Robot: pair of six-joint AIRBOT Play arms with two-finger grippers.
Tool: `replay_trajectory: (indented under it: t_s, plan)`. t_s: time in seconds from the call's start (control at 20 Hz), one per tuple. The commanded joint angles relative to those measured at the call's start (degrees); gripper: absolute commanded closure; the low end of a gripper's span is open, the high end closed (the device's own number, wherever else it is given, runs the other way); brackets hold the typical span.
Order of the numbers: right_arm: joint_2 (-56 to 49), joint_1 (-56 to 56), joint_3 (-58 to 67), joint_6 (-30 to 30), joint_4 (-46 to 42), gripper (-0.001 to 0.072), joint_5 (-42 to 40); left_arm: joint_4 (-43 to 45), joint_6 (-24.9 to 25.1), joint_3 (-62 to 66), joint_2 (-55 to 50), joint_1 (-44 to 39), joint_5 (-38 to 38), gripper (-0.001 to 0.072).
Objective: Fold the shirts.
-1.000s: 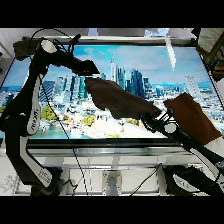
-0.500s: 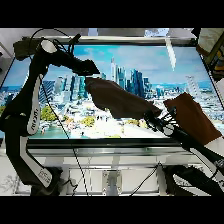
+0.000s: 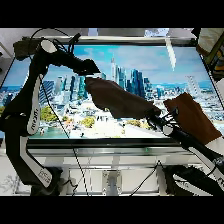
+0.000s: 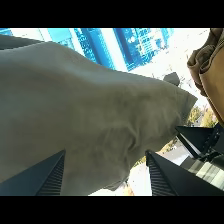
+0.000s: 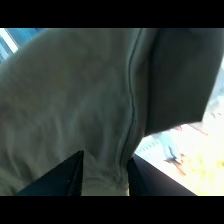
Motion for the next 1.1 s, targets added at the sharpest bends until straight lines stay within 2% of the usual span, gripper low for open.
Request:
replay_trajectory:
  t_s: [0.0, 0.05, 0.1, 0.15, 0.3, 0.45, 0.6, 0.75, 0.8, 0.85, 0.95, 1.05]
  plan:
    - [-0.2, 0.04, 0.07, 0.02, 0.79, 0.0394, -1.95, 0.0, 0.04, -0.02, 0.04, 0.04, 0.81, 0.0159]
    - [-0.31, 0.04, 0.07, 0.02, 0.9, 0.0422, -2.12, 0.0, 0.04, -0.02, 0.04, 0.04, 0.85, 0.0159]
    - [-0.31, 0.13, 0.09, -0.02, 0.85, 0.0599, -2.73, 0.0, 0.04, -0.02, 0.04, 0.04, 0.83, 0.0159]
    - [-0.31, 0.52, 0.33, -0.09, 0.52, 0.0681, -3.63, 0.02, 0.04, -0.02, 0.04, 0.04, 0.83, 0.0159]
    - [-0.26, 0.57, 3.45, -0.09, -2.91, 0.0684, -5.33, 2.23, 0.07, -0.04, 0.04, 0.04, 1.81, 0.0159]
    - [1.6, 0.52, 9.11, -0.09, -14.45, 0.0685, -5.16, 10.8, -2.08, -0.04, 0.02, 0.04, 2.51, 0.0157]
    - [8.63, -1.75, 13.55, -0.09, -23.08, 0.0685, -5.14, 15.45, -5.66, -0.96, -0.02, 0.04, 1.95, 0.0145]
    - [18.27, -7.02, 16.9, -0.09, -28.98, 0.0686, -3.04, 15.32, -7.21, -4.15, -0.37, -0.02, 1.55, 0.0145]
    - [21.57, -9.18, 18.23, -0.11, -30.42, 0.0686, -0.42, 14.99, -8.22, -5.09, -0.98, -0.07, 1.11, 0.0129]
    - [24.26, -10.93, 19.56, -0.13, -31.87, 0.0685, 2.84, 14.58, -9.14, -5.9, -1.66, -0.17, 0.87, 0.0079]
    - [28.63, -13.35, 21.79, -0.26, -35.21, 0.0685, 8.72, 11.15, -10.4, -7.43, -3.43, -0.79, 1.05, 0.0073]
    - [30.4, -13.7, 22.58, -0.26, -36.09, 0.0686, 11.15, 6.4, -10.49, -7.72, -5.66, -2.19, 1.11, 0.0073]
